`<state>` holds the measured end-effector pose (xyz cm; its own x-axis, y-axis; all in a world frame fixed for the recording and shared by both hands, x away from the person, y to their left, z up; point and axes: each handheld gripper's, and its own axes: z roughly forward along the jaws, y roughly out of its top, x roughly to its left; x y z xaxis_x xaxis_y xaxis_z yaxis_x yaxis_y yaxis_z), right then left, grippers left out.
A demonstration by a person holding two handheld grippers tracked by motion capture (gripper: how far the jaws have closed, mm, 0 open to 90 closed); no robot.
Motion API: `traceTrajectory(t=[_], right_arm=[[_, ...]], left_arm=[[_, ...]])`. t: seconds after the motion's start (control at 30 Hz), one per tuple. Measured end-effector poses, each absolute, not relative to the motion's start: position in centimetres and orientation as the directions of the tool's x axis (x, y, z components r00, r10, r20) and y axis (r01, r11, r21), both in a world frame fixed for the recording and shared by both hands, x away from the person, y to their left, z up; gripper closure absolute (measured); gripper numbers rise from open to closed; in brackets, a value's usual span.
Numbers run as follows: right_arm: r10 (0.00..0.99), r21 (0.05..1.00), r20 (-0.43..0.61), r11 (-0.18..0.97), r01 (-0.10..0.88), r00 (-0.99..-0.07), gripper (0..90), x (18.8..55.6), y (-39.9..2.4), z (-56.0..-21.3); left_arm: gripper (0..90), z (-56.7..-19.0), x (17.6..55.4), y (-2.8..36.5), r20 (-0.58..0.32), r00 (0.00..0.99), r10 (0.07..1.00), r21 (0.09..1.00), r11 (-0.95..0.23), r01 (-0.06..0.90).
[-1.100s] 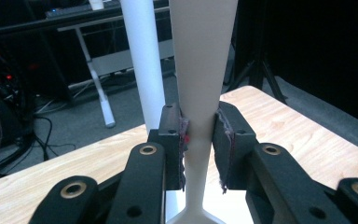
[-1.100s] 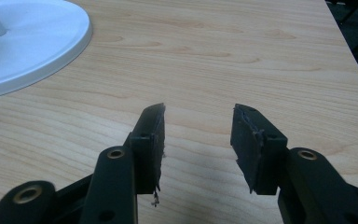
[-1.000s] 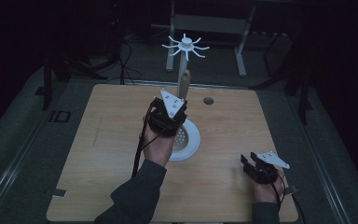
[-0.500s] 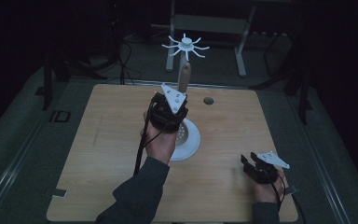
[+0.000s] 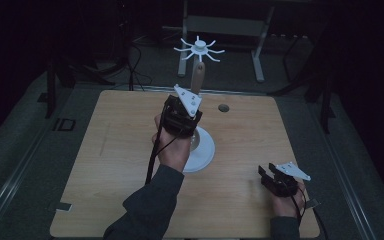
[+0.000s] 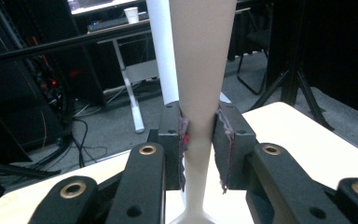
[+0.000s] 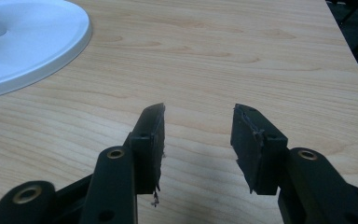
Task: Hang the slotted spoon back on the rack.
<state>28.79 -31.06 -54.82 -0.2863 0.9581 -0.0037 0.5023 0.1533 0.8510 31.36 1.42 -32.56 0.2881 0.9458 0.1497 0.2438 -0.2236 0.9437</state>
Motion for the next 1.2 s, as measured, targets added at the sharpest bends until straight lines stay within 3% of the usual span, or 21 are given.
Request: traceTrajectory(t=[1.2], right_arm=[[0.958,0.852,-0.007,0.155,0.5,-0.285,54.3,28.8,-31.2,-54.8]], left_arm=[[73.6,-32.4,33.1,1.0,0.146,0.279,0.949,0.932,-0.226,0.284]])
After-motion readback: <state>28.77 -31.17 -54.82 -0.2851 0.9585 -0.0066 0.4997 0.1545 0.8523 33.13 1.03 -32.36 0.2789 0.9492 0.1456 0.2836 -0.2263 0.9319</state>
